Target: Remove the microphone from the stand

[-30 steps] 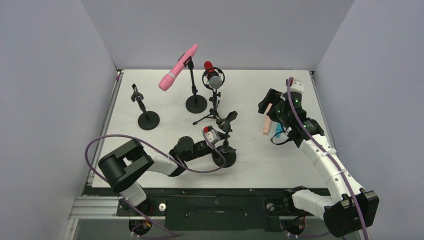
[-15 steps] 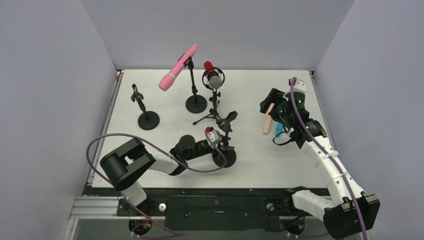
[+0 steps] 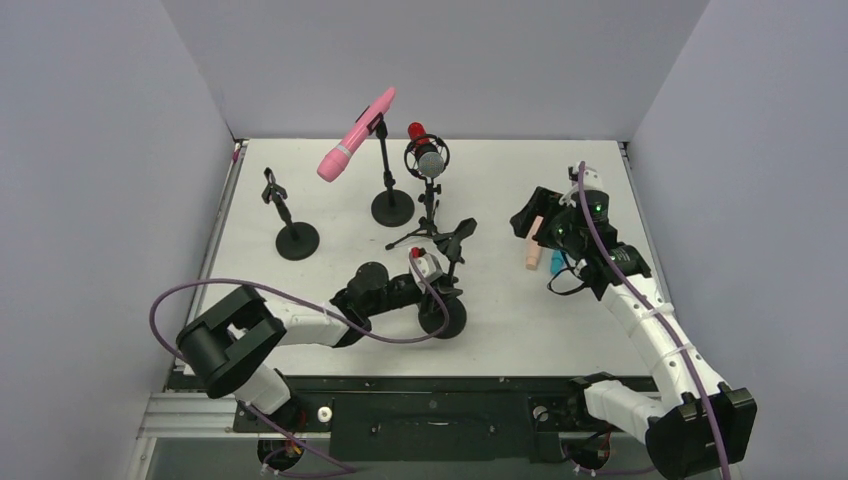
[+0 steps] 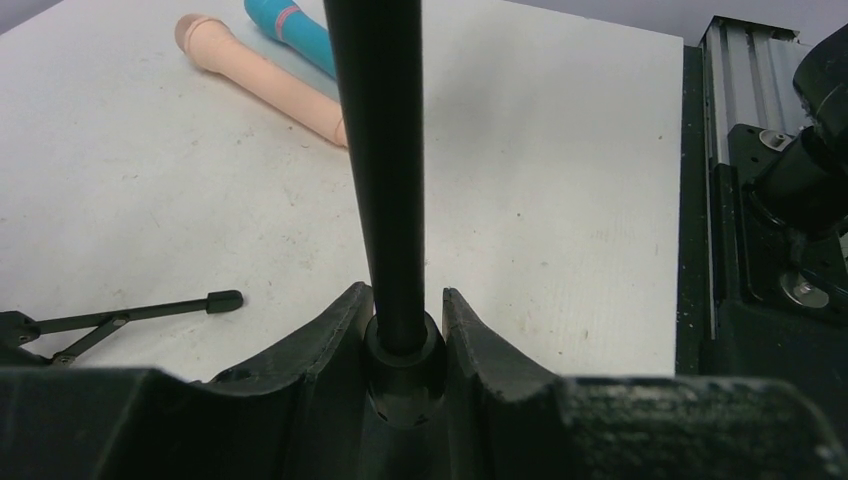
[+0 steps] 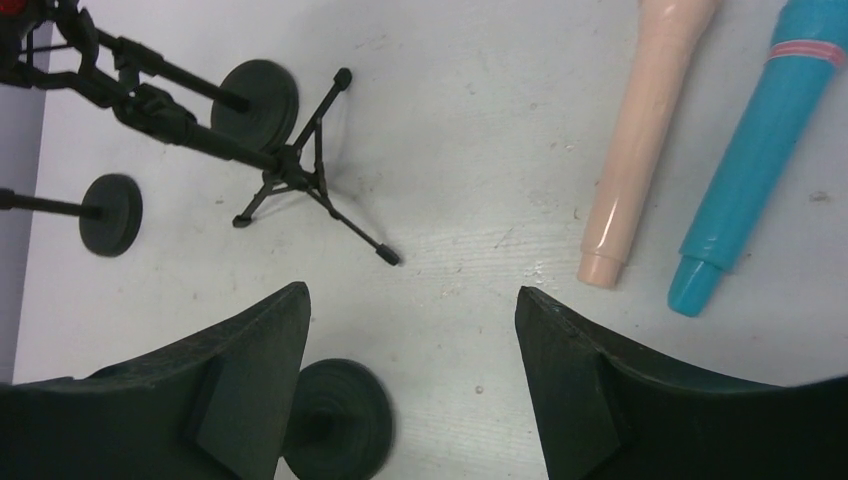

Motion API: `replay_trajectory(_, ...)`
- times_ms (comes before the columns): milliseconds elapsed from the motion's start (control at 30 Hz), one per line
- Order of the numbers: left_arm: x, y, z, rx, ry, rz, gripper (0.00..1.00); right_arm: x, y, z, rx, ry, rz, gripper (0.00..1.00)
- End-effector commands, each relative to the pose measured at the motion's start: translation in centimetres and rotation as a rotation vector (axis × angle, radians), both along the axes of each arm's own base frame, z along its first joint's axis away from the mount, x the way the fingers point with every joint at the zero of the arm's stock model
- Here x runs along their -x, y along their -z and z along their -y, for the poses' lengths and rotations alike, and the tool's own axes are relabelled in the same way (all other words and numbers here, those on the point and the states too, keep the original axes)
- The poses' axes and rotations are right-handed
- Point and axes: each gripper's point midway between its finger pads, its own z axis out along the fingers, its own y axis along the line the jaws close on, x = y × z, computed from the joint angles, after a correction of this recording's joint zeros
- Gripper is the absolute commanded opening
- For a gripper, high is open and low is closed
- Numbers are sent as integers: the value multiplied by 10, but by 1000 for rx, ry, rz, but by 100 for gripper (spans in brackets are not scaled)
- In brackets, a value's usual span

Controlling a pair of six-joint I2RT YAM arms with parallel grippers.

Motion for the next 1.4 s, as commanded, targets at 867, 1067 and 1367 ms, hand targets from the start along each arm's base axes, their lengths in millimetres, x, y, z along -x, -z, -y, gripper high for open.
replay_trajectory(867, 49, -282, -37, 292, 179, -209, 0, 162, -119, -195, -290, -1097, 563, 72)
replay_trajectory(1067, 65, -293, -41, 327, 241, -221, 0, 177, -135, -203, -387, -1165, 598, 61)
replay_trajectory(1367, 73, -309, -52, 397, 244, -187, 0, 188, -132, -206, -457, -1214, 564, 23)
